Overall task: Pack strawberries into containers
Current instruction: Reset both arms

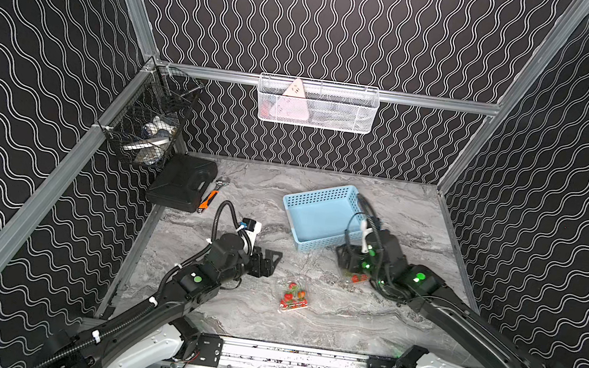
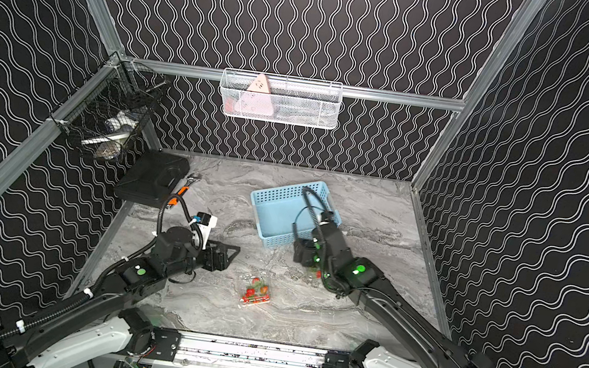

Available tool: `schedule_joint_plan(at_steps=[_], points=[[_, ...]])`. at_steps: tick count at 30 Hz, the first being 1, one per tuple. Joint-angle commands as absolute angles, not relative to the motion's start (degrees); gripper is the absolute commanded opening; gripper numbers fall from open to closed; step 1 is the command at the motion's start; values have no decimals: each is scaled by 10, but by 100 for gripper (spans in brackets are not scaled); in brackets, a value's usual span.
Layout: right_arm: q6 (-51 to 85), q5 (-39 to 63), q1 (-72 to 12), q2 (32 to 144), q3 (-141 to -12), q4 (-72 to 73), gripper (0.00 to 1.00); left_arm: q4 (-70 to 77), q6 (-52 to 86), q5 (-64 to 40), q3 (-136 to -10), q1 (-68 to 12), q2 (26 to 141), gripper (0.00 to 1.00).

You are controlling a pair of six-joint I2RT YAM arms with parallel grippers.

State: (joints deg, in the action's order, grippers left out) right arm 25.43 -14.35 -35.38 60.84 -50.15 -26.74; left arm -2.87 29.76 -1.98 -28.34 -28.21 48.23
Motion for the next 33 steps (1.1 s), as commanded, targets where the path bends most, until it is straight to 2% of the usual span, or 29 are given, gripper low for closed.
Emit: schedule_joint_plan(at_steps=[1,5,8,10,16,19,20,22,23,25,29,33], points=[[239,-225,-258,606,-501,-275,100,-19,253,113,-286,-224,482,99],[255,-228,-107,620,-466,-205,100,89,280,153,-236,-129,503,99],[277,-253,-21,630,-413,-124,100,133,234,223,-230,-121,550,99],[252,-261,6,639,-358,-24,100,174,200,266,-217,-121,582,99],[207,-256,27,709,-305,119,100,232,92,293,-216,-117,630,99],[181,-229,31,738,-265,225,100,327,48,293,-178,-117,689,99],[174,-217,32,748,-253,257,100,382,31,286,-164,-113,719,99],[170,-191,34,767,-230,323,100,381,15,219,-172,-104,731,99],[171,-172,35,776,-220,361,100,444,9,209,-159,-100,747,99],[154,-156,35,808,-217,410,100,476,4,177,-160,-90,768,99],[131,-158,38,847,-243,415,100,552,-10,117,-168,-64,832,99],[109,-135,45,898,-237,495,100,725,-27,106,-161,-55,969,99]])
